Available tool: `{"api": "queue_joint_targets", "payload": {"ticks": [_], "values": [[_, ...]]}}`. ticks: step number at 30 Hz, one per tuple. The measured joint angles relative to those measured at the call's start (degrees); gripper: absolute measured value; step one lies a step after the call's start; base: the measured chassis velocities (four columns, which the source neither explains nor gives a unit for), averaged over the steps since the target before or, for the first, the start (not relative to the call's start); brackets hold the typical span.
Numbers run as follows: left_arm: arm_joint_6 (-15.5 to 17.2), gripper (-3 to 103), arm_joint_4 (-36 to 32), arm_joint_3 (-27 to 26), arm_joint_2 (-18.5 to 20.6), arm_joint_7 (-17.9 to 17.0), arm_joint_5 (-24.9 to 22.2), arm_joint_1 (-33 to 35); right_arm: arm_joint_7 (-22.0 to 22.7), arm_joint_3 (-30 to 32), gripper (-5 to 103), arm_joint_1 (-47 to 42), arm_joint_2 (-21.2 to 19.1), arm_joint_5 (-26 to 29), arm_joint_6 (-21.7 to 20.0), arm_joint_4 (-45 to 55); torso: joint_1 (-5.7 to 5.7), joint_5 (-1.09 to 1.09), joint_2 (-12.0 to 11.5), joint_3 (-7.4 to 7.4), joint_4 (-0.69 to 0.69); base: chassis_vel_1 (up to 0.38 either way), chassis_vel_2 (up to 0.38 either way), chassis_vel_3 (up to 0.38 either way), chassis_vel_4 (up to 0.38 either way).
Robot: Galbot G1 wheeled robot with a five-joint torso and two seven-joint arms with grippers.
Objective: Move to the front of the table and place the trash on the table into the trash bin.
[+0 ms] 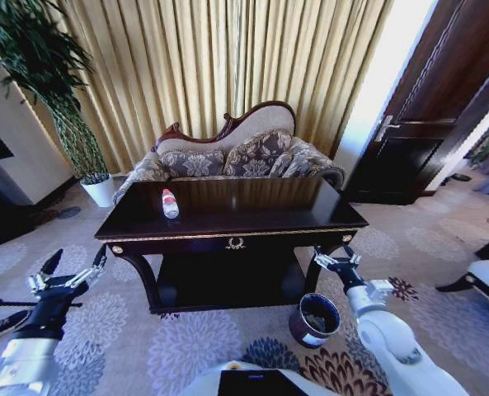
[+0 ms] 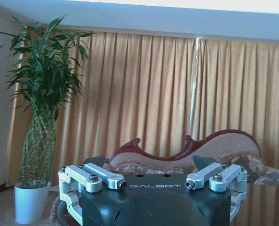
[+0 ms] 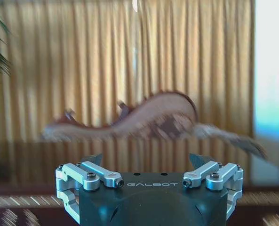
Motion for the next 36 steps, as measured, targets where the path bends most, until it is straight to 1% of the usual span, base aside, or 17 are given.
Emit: {"api": "queue_joint_targets", "payload": {"ticks": [1,3,4,5,9,13,22,29,36], "values": [[0.5,100,0.0,-0.2,0.1,-0.4,0.0,0.0,0.1,0.0,100,-0.1,0.1,0.0,-0.9,1.8,0.00,0.01,0.0,0.00,0.00,0.000,0.000,0.000,0.000],[2.5,100,0.0,-0.6,0.6,-2.8,0.0,-0.3,1.0,-0.5,100,0.0,0.4,-0.3,-4.6,6.9,0.00,0.00,0.0,0.00,0.00,0.000,0.000,0.000,0.000],[2.9,100,0.0,-0.7,0.8,-3.1,0.0,-0.4,1.7,-1.2,100,0.4,0.5,-0.5,-5.5,7.9,0.00,0.01,0.0,0.00,0.00,0.000,0.000,0.000,0.000],[2.9,100,0.0,-0.7,0.8,-3.1,0.0,-0.4,1.7,-1.2,100,0.4,0.5,-0.5,-5.5,7.9,0.00,0.01,0.0,0.00,0.00,0.000,0.000,0.000,0.000],[3.7,100,0.0,-1.1,1.6,-3.4,-0.2,-0.7,2.8,-3.1,100,2.0,0.6,-1.9,-7.8,8.7,0.00,0.01,0.0,0.00,0.00,0.000,0.000,0.000,0.000],[3.7,100,0.0,-1.8,2.6,-3.2,-1.1,-0.8,2.8,-3.5,100,2.2,0.9,-2.9,-8.6,8.3,0.00,0.03,0.0,0.01,0.00,0.000,0.000,0.000,0.000],[3.7,100,0.0,-1.7,3.7,-2.3,-1.3,-1.1,3.0,-4.2,100,2.5,1.4,-4.0,-8.5,6.8,-0.01,0.02,0.0,0.00,0.00,-0.029,0.024,0.017,-0.017],[3.5,100,0.0,-1.6,3.9,-2.3,-1.3,-1.1,3.0,-5.9,100,2.5,1.9,-5.3,-8.3,6.6,-0.01,0.01,0.0,0.00,-0.01,-0.142,0.133,0.152,-0.132],[3.2,100,0.1,-1.6,3.8,-2.3,-1.3,-0.8,3.3,-7.4,100,2.4,2.1,-6.6,-7.9,6.7,0.02,0.02,0.0,0.02,0.00,-0.206,0.217,0.212,-0.209]]}}
